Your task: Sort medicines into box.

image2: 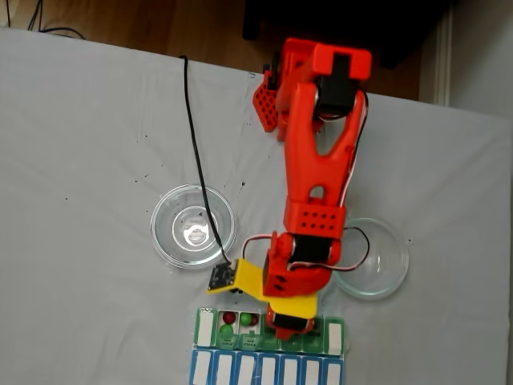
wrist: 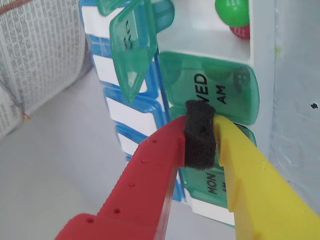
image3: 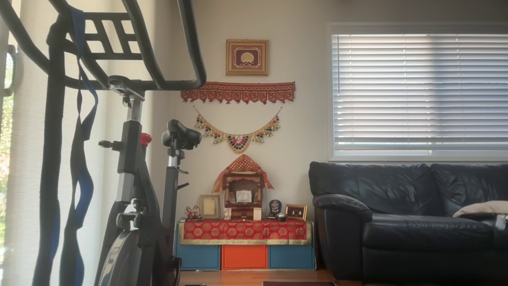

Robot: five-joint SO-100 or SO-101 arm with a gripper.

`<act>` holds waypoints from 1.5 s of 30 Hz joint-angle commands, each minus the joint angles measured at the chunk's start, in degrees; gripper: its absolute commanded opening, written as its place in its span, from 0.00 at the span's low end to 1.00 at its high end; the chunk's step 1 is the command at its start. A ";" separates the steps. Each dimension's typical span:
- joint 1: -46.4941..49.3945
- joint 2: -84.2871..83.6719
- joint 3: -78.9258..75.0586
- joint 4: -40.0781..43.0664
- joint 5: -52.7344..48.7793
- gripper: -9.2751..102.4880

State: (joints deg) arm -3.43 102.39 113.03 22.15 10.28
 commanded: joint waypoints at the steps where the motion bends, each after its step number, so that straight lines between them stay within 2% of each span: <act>1: 1.14 8.35 2.29 -10.02 1.05 0.10; 8: 3.78 12.48 6.24 -20.13 3.69 0.10; 16: 5.98 14.24 6.15 -20.92 3.08 0.10; 28: 6.86 12.92 2.29 -8.17 -1.32 0.10; 38: 6.94 4.04 -4.31 1.14 -2.90 0.10; 45: 6.86 -3.34 -12.22 13.71 -1.85 0.10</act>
State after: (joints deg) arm 2.99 99.23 106.52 32.17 7.82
